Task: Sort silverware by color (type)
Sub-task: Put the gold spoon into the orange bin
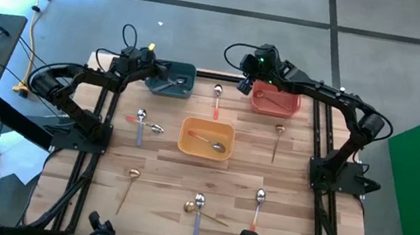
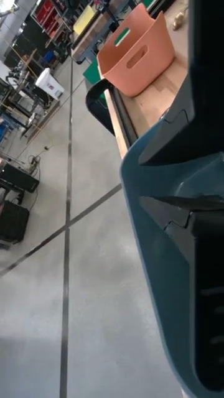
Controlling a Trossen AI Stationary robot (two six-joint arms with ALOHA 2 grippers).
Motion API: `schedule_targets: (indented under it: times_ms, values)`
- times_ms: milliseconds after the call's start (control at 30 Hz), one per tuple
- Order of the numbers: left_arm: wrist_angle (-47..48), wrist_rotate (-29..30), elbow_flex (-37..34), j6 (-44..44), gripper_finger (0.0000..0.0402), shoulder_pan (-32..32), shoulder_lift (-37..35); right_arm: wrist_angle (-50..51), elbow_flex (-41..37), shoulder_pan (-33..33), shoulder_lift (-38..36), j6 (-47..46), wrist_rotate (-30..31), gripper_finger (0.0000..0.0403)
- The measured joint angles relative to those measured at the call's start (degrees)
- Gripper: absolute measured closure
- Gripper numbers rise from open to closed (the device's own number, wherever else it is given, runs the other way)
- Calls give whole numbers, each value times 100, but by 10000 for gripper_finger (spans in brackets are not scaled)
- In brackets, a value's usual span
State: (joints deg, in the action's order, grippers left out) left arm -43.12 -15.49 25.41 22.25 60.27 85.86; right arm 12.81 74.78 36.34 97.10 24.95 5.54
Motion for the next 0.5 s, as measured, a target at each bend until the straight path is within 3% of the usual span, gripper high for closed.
schedule_targets:
  times_ms: [267, 500]
  values:
    - [180, 85, 0, -427, 280, 9, -516, 1, 0, 0, 2, 0, 2, 403]
    - [718, 103, 0, -872, 278, 9, -1138, 1, 0, 0, 2, 0, 2, 403]
